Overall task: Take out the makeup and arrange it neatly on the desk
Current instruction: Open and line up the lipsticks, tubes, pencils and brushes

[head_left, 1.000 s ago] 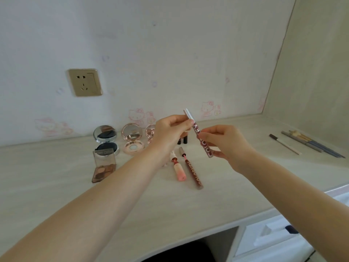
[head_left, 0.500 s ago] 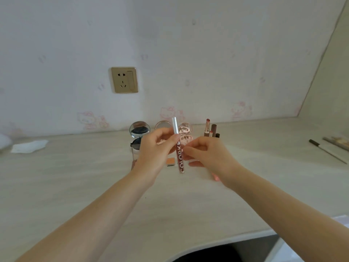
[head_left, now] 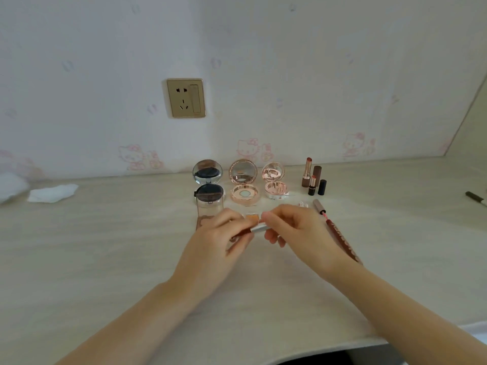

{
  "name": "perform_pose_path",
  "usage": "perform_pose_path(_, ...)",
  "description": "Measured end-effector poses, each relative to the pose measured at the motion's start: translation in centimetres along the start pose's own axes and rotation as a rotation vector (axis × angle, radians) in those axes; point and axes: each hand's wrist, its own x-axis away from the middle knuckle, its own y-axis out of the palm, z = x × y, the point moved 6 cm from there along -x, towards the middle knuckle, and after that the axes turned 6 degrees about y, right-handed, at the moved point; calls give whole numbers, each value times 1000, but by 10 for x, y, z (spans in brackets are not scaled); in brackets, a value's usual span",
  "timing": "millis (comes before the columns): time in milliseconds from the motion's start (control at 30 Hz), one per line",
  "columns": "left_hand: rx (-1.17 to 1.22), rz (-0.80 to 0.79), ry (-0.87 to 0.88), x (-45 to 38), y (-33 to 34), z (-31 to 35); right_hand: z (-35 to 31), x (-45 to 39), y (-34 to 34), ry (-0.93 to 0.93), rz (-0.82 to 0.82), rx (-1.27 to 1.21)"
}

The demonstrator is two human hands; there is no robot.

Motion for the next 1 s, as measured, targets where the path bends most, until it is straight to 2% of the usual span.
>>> perform_pose_path(133,-75,6,49,8,-2,-1,11,3,2,-44,67,51)
perform_pose_path(233,-107,8,27,11,-5,-3,12,3,-9,-40,118,-16)
perform_pose_path(367,-51,63,-1,11,-9,-5,14,3,-12,45,27,-129)
perform_pose_path(633,-113,6,33,10,-9,-10,10,7,-8,10,-4,13)
perform_pose_path(867,8,-24,-43,11,-5,-16,12,5,-7,-37,11,8)
perform_pose_path(1000,-11,-19,-27,11,-4,-16,14,6,-6,27,-25,-23)
